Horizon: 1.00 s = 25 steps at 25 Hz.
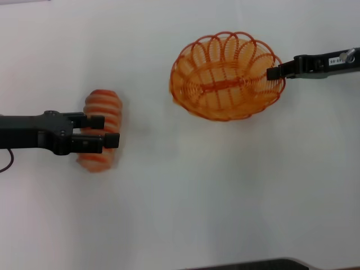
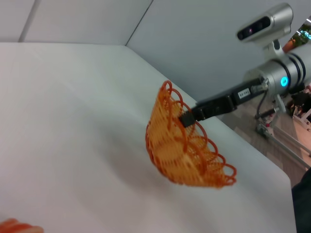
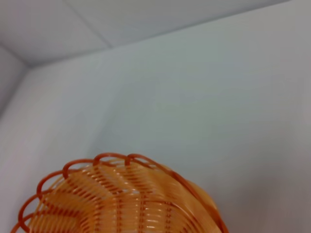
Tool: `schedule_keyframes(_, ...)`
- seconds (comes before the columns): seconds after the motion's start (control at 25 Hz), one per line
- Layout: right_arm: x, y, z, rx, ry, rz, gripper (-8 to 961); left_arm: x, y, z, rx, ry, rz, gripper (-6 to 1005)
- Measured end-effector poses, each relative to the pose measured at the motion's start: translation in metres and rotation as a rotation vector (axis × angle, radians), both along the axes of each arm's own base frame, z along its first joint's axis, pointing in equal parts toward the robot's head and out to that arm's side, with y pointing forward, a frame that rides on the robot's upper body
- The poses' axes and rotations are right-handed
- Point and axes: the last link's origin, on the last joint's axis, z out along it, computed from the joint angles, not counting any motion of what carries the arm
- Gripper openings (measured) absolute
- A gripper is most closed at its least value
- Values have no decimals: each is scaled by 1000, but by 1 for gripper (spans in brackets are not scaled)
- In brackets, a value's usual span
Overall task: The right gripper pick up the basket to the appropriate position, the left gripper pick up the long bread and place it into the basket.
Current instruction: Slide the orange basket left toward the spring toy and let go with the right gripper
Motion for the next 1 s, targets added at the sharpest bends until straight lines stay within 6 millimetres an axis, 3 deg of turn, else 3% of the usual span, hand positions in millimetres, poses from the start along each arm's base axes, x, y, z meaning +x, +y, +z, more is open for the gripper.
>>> schedule_keyframes(0.2, 11, -10, -19, 20, 86, -99, 91, 2, 3, 0, 6, 5, -4, 841)
schedule_keyframes(0.44, 10, -13, -42, 22, 128, -147, 92, 4, 5, -1, 8, 6, -10, 841)
schedule_keyframes(1.0, 10, -11, -49, 51, 158, -175, 201, 3, 3, -3, 9, 5, -6, 841)
